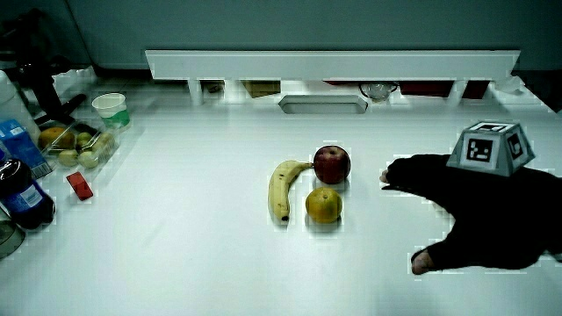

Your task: Pick pear no leg

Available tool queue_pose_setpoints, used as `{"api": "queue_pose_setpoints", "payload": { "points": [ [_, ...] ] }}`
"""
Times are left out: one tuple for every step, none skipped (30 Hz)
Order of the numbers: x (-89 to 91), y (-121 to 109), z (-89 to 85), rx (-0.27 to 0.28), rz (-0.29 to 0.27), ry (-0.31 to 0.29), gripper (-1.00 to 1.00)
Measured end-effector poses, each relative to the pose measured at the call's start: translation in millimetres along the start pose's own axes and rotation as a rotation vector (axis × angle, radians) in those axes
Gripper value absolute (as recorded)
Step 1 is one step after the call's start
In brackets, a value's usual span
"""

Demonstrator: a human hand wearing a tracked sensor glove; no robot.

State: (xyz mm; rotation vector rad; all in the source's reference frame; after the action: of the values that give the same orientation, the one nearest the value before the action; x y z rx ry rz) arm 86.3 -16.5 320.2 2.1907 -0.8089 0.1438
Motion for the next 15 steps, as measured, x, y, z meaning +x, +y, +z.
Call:
{"api": "queue_pose_setpoints", "payload": {
  "points": [
    [-1.9, -4.8, 13.3, 0.055, -0.016, -0.035, 0.00],
    [2.0, -5.1, 18.4, 0.079, -0.033, -0.058, 0.00],
    [8.5, -3.7, 21.0, 0.095, -0.060, -0.048, 0.00],
    [14.7, -1.8, 23.4, 0.107, -0.079, -0.072, 0.00],
    [23.7, 1.3, 23.6, 0.118, -0.112, -0.058, 0.00],
    [27.1, 1.0, 28.9, 0.116, -0.110, -0.031, 0.00],
    [33.0, 2.3, 31.3, 0.119, -0.122, -0.010, 0.00],
    [40.5, 4.7, 31.9, 0.115, -0.127, -0.001, 0.00],
    [47.3, 6.0, 33.8, 0.120, -0.140, 0.040, 0.00],
    [53.8, 7.9, 35.2, 0.135, -0.162, 0.002, 0.00],
    [59.7, 8.9, 37.3, 0.132, -0.168, 0.035, 0.00],
    [69.0, 11.7, 36.5, 0.136, -0.194, 0.058, 0.00],
    [74.8, 13.0, 37.8, 0.133, -0.205, 0.059, 0.00],
    [84.9, 16.2, 36.7, 0.138, -0.232, 0.062, 0.00],
    [90.7, 16.9, 38.7, 0.155, -0.245, 0.064, 0.00]
  ]
}}
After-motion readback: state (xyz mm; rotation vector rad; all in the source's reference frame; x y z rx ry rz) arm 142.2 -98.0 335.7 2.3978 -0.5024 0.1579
